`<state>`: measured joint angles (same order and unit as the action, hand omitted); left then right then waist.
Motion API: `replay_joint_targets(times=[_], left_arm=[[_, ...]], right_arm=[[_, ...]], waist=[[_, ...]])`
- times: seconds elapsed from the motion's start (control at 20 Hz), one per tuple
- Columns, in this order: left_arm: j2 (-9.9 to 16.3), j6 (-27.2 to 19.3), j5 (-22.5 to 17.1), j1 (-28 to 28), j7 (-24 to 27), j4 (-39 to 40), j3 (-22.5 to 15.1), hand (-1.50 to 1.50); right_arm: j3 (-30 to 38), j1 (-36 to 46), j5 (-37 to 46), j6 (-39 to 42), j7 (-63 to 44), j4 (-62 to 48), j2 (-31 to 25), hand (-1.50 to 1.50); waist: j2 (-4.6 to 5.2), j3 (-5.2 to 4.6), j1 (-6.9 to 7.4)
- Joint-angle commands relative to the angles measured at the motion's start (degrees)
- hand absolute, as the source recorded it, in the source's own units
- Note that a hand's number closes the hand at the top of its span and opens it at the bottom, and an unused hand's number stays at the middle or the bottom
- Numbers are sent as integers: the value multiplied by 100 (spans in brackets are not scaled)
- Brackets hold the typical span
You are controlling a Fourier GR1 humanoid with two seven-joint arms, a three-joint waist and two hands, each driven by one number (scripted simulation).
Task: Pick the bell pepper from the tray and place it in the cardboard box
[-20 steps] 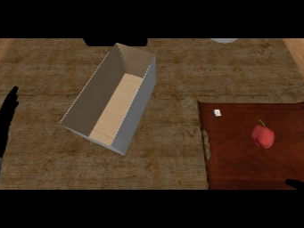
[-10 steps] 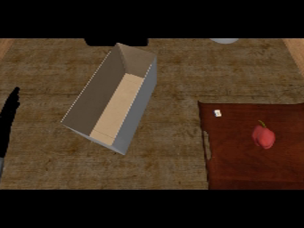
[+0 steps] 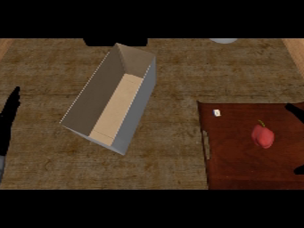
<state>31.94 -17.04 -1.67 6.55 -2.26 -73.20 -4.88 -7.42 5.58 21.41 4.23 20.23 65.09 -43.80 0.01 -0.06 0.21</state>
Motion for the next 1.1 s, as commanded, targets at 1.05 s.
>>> replay_joint_targets(times=[1.05], left_arm=[[-758, 642, 948, -231, -120, -426, 911, 0]], right_arm=[[530, 87, 1324, 810, -275, 771, 1129, -150]], waist=[[-6, 6, -25]])
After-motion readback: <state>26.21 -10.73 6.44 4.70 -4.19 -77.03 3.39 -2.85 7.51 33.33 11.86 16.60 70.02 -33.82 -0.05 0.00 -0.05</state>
